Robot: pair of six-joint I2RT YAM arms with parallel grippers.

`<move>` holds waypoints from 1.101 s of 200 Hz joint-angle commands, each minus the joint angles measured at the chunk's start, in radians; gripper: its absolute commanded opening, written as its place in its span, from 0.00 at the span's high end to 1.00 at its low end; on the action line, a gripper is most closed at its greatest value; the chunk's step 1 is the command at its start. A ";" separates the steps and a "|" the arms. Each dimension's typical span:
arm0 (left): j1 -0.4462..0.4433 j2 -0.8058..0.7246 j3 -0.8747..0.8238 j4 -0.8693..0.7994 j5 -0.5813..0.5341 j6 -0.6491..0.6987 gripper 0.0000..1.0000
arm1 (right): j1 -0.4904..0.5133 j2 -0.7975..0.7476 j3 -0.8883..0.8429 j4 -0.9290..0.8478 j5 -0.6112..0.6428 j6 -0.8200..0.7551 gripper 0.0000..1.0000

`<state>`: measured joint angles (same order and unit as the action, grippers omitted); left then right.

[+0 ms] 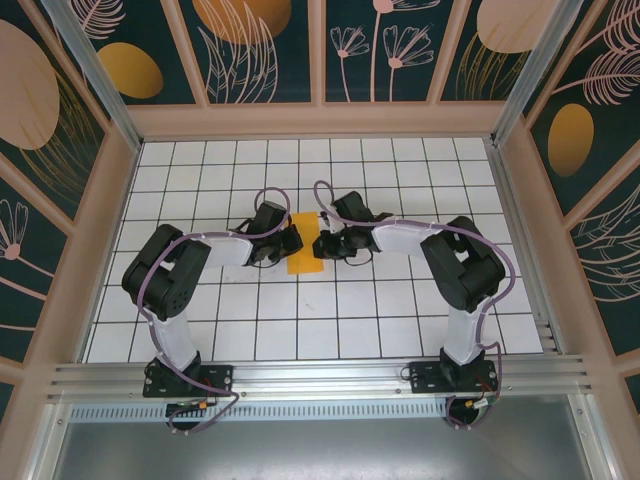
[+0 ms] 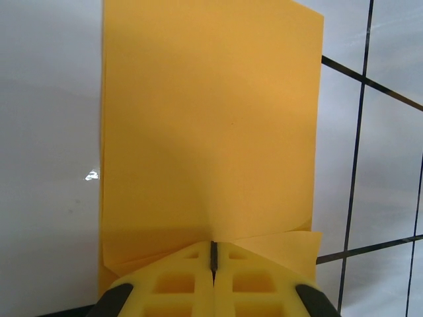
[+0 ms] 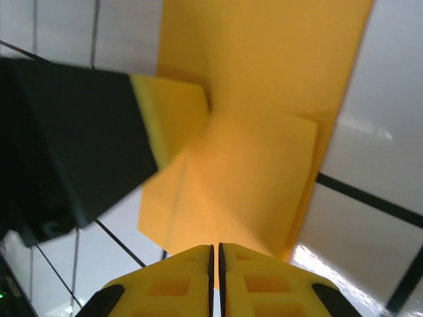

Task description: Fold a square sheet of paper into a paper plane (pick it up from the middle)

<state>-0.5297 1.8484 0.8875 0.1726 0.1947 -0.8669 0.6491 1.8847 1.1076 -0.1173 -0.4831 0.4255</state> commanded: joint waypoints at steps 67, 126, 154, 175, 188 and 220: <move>-0.001 0.010 -0.051 0.007 -0.031 -0.032 0.96 | 0.032 0.120 0.115 -0.052 -0.011 0.018 0.93; -0.001 0.004 -0.061 0.001 -0.043 -0.033 0.96 | 0.032 0.154 0.113 -0.092 -0.002 -0.007 0.94; -0.001 0.008 -0.065 -0.009 -0.058 -0.033 0.96 | 0.031 0.150 0.092 -0.132 -0.008 -0.047 0.94; -0.002 0.011 -0.067 -0.018 -0.075 -0.034 0.96 | 0.026 0.132 0.064 -0.154 -0.023 -0.082 0.94; -0.001 0.014 -0.069 -0.027 -0.085 -0.034 0.96 | 0.025 0.119 0.048 -0.166 -0.023 -0.102 0.94; -0.001 0.021 -0.074 -0.037 -0.101 -0.037 0.96 | 0.025 0.091 0.010 -0.180 -0.032 -0.130 0.94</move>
<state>-0.5350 1.8439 0.8532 0.2325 0.1711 -0.8955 0.6731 2.0033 1.1809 -0.1570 -0.4995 0.3447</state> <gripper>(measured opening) 0.047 0.061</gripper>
